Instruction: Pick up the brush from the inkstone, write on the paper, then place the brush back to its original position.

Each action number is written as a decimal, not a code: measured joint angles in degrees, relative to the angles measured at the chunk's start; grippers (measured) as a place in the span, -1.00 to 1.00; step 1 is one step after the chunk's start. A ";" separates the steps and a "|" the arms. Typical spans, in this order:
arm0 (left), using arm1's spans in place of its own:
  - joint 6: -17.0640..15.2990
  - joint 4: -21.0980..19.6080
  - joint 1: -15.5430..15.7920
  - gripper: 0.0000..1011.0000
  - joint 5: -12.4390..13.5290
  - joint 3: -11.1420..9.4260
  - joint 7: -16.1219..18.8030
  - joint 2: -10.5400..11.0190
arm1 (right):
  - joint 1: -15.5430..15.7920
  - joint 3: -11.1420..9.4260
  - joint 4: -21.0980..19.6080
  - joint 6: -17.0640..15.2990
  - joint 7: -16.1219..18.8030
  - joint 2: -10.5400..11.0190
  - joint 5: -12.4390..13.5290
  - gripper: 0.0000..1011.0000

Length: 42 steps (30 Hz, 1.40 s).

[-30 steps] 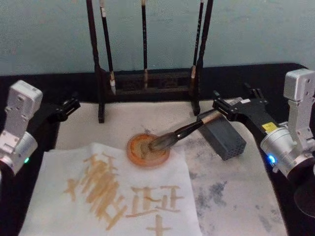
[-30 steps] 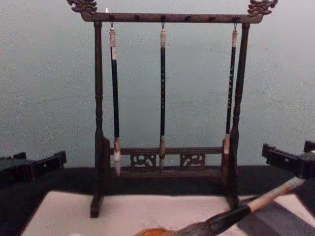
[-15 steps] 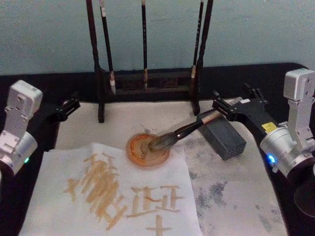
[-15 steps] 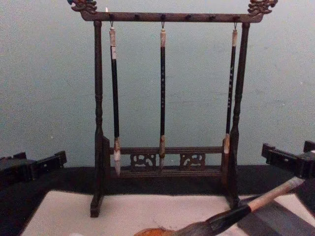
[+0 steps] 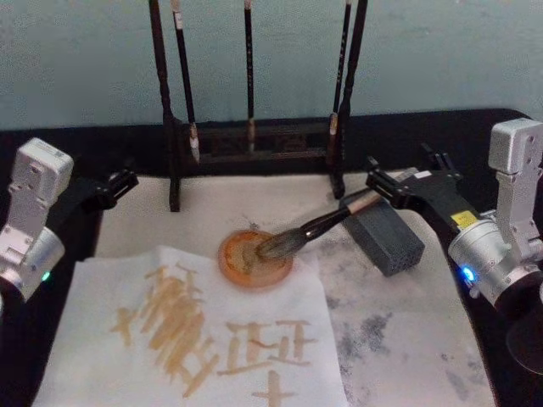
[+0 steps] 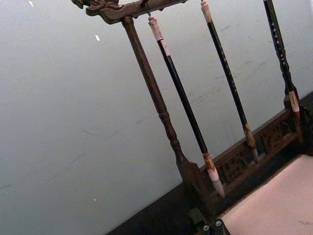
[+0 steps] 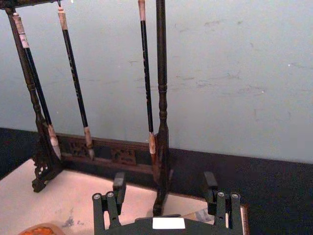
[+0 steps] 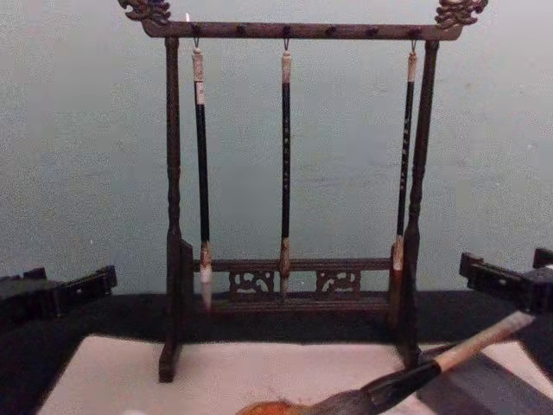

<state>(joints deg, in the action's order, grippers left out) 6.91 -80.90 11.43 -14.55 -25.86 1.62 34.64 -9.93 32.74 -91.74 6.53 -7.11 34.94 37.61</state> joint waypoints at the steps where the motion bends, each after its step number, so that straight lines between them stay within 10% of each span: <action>1: 0.00 0.00 0.00 0.98 0.00 0.00 0.00 0.00 | 0.00 0.00 0.00 0.00 0.00 0.00 0.00 0.99; 42: 0.00 0.00 0.00 0.98 0.00 0.00 0.00 0.00 | 0.00 0.00 0.00 0.00 0.00 0.00 -0.01 0.99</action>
<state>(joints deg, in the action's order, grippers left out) 6.91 -80.90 11.43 -14.55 -25.86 1.62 34.65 -9.93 32.74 -91.73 6.53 -7.11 34.94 37.60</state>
